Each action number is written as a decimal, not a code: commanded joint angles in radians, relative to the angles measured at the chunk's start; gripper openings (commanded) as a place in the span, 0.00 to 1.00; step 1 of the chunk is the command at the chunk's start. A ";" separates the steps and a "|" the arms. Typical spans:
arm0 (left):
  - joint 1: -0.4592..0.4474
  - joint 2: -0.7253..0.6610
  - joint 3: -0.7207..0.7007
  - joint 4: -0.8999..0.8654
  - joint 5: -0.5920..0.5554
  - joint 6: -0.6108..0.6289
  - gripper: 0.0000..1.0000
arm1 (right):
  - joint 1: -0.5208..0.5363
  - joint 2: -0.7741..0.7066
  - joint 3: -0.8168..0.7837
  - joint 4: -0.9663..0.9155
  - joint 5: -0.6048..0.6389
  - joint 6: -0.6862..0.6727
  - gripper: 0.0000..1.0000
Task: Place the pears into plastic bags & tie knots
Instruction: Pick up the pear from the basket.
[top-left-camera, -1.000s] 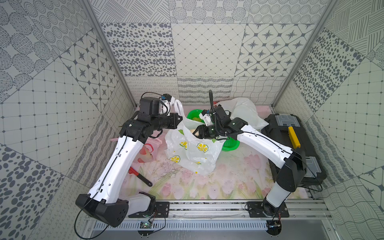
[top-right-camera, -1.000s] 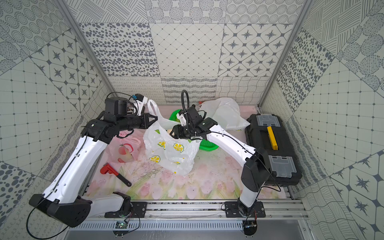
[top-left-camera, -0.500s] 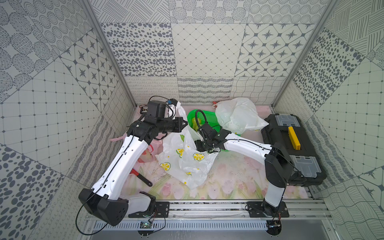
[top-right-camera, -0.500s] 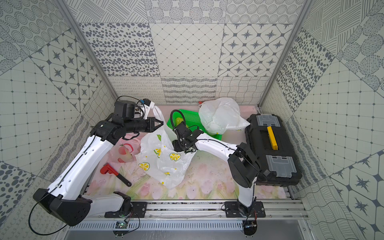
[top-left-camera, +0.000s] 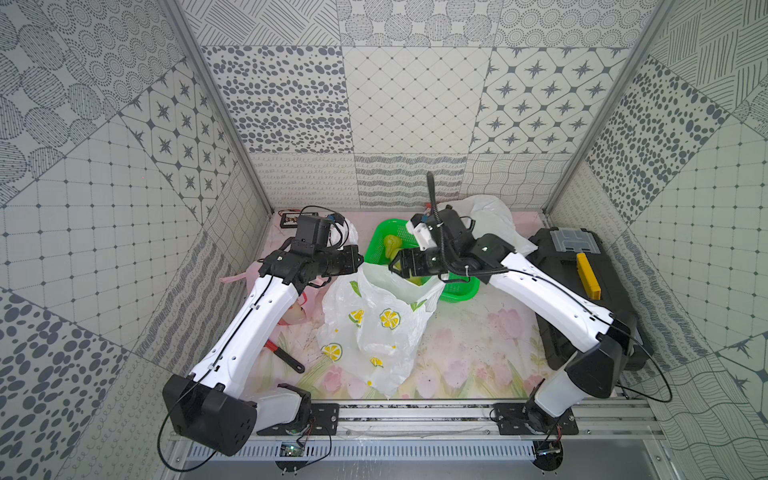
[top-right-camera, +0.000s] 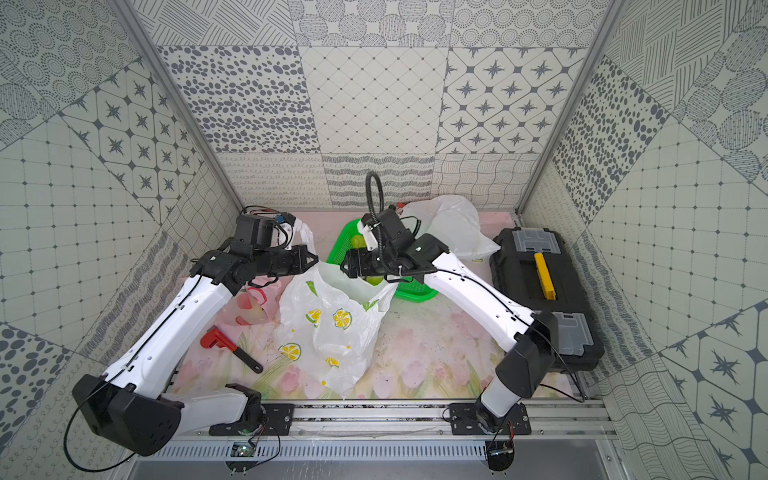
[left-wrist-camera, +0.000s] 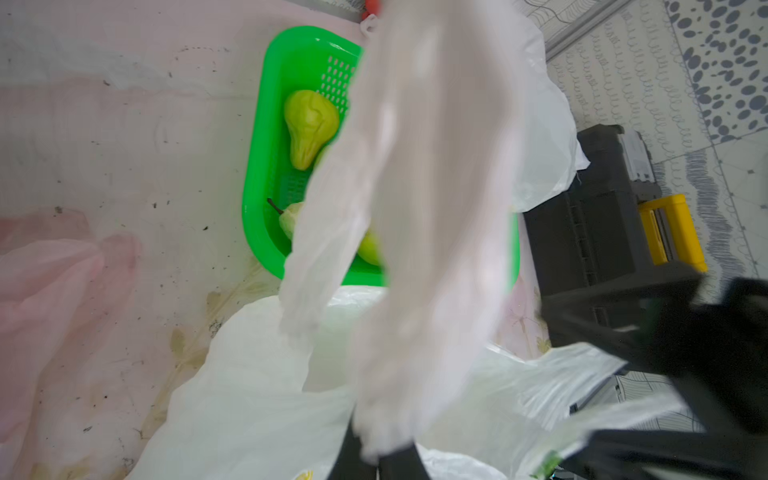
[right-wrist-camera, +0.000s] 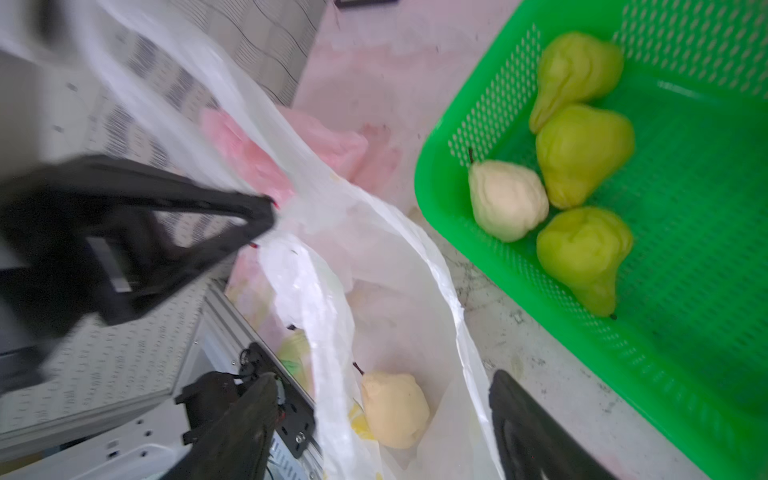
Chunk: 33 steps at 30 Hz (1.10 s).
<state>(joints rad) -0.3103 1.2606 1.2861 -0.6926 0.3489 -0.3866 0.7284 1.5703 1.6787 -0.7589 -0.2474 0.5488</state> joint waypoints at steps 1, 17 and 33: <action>0.050 -0.015 0.012 0.003 -0.086 -0.011 0.00 | -0.115 -0.076 0.020 0.111 -0.063 0.061 0.66; 0.089 -0.262 -0.064 0.051 -0.395 -0.065 0.00 | -0.296 0.041 -0.327 0.214 0.150 0.032 0.24; 0.091 -0.292 -0.060 0.040 -0.402 -0.084 0.00 | -0.096 0.550 0.098 -0.047 0.232 -0.155 0.78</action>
<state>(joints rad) -0.2211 0.9710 1.2263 -0.6910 -0.0322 -0.4534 0.6323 2.0663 1.7096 -0.7113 -0.0799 0.4553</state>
